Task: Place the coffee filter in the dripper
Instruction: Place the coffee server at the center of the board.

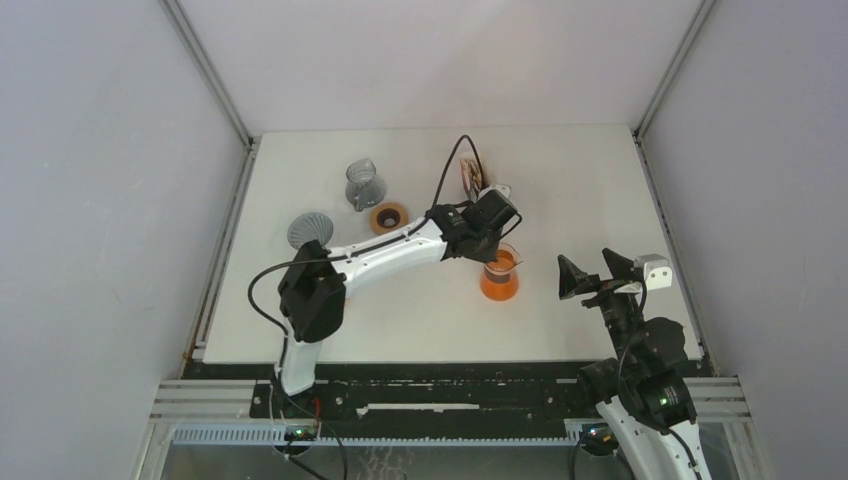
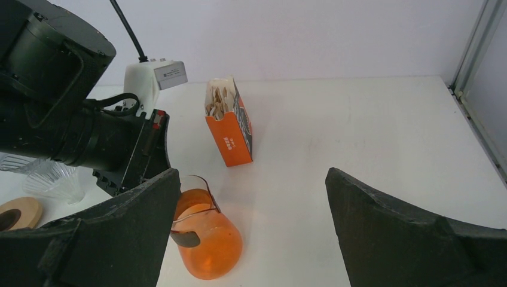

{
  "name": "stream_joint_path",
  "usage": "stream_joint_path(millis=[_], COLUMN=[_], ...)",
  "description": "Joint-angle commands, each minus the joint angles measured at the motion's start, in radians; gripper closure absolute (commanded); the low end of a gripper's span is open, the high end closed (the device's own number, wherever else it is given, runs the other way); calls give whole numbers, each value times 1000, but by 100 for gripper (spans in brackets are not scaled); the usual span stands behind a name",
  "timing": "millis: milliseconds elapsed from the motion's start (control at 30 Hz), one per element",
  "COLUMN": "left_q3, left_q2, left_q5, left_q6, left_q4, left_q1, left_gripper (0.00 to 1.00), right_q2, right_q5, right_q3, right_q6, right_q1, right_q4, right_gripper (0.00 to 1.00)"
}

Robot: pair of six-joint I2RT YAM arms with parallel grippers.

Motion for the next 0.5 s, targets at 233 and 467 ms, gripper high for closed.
stream_joint_path(millis=[233, 467], left_q3=[108, 108], left_q2=[18, 14], left_q5=[-52, -41], left_q6=[-33, -39], left_q4=[-14, -12], left_q1=[-13, -14], left_gripper=[80, 63], right_q2=[-94, -94], right_q5=[2, 2], right_q3=[5, 6], right_q6=[7, 9], right_q1=[8, 9], right_q4=[38, 35], right_gripper=[0, 0])
